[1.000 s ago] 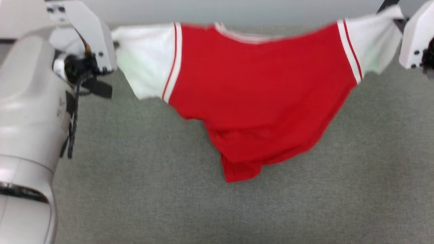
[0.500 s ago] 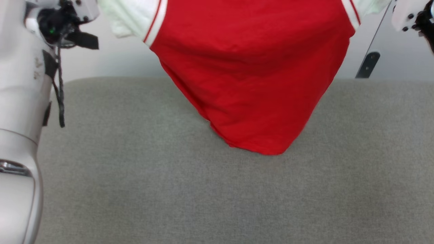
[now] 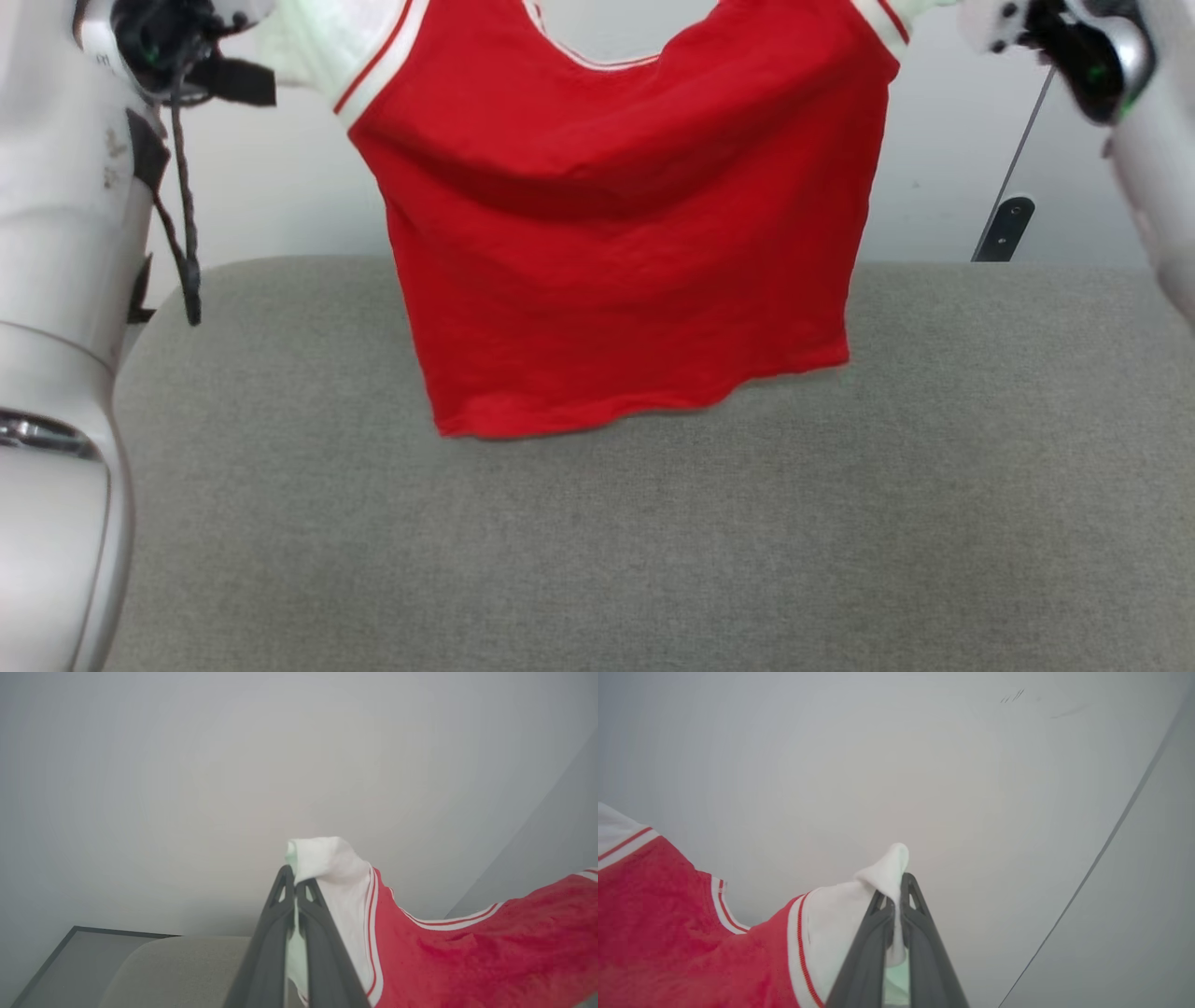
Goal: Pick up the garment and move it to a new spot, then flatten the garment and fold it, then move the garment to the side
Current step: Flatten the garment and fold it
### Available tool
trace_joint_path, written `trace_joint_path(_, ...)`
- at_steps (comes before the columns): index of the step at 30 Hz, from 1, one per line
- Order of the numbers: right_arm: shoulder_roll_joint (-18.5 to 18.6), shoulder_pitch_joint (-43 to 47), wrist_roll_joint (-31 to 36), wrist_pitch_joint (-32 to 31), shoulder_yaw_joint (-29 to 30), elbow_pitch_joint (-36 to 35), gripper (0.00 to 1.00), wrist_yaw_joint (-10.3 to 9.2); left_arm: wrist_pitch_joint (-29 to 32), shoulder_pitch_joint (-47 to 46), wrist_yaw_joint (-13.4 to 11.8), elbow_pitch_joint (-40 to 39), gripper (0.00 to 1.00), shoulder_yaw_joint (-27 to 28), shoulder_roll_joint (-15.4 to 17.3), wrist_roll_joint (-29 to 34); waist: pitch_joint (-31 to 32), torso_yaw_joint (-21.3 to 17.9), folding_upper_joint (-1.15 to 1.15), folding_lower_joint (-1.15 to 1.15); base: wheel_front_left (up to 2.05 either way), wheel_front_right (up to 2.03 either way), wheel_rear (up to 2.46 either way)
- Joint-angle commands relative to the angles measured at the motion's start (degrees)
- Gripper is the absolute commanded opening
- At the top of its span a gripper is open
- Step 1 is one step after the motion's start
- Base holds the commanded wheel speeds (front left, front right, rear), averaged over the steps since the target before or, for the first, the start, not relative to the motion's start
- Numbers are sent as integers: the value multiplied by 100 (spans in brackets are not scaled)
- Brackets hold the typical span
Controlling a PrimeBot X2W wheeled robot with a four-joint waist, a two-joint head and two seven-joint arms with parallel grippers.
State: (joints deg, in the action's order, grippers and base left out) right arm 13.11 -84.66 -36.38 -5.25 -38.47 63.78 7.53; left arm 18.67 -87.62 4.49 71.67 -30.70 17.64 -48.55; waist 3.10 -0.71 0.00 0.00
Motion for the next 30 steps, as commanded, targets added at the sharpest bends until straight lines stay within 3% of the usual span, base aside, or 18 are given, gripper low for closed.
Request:
trace_joint_path(1, -76, -80, -58, 29, -52, 62, 0, -9, -40, -82, -39, 27, 0, 7, -5, -17, -13, -12, 0, 0, 0, 0, 0)
trace_joint_path(11, -349, -708, -69, 278, -13, 733, 0, -9, -400, -481, -219, 105, 0, 113, -83, -92, -594, -97, 0, 0, 0, 0, 0)
trace_joint_path(21, -525, -1006, 317, 1046, 292, 997, 0, -9, -1025, -900, -42, 90, 0, 85, -179, -29, -1314, -380, 0, 0, 0, 0, 0)
trace_joint_path(30, -314, -2007, 1224, 2014, 1256, 1008, 0, -9, -1688, -2379, -130, -155, 0, 210, -203, -17, -2506, -490, 0, 0, 0, 0, 0)
